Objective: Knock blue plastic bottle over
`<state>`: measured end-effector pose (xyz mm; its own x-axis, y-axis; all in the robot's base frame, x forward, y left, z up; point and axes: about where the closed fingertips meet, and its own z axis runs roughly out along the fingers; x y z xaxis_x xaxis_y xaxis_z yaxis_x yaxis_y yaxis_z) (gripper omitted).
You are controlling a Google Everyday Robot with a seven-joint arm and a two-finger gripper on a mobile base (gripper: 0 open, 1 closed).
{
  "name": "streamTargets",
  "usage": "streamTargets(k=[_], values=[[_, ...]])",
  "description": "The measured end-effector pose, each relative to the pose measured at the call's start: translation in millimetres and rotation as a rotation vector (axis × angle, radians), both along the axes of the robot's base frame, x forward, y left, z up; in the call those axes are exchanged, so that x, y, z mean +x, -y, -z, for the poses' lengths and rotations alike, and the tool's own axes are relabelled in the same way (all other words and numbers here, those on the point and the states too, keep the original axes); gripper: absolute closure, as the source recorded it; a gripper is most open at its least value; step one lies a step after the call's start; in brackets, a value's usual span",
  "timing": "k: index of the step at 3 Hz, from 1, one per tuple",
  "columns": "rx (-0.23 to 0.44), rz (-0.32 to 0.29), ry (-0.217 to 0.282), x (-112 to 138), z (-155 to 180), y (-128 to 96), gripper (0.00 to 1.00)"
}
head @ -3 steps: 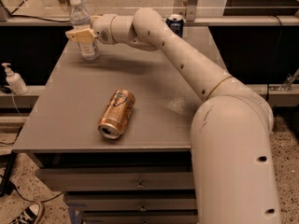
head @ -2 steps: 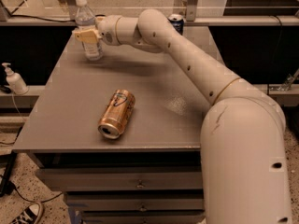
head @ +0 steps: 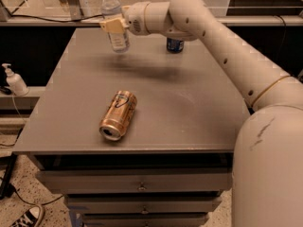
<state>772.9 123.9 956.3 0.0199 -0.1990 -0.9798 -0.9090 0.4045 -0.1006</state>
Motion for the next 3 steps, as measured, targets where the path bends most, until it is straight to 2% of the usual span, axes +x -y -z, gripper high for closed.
streamTargets(k=[1, 2, 3], values=[[-0.102, -0.010, -0.009, -6.8, -13.1, 37.2, 1.00], [-0.271, -0.061, -0.023, -18.3, -9.6, 54.3, 1.00], [-0.464, -0.156, -0.028, -36.4, 7.3, 49.8, 1.00]])
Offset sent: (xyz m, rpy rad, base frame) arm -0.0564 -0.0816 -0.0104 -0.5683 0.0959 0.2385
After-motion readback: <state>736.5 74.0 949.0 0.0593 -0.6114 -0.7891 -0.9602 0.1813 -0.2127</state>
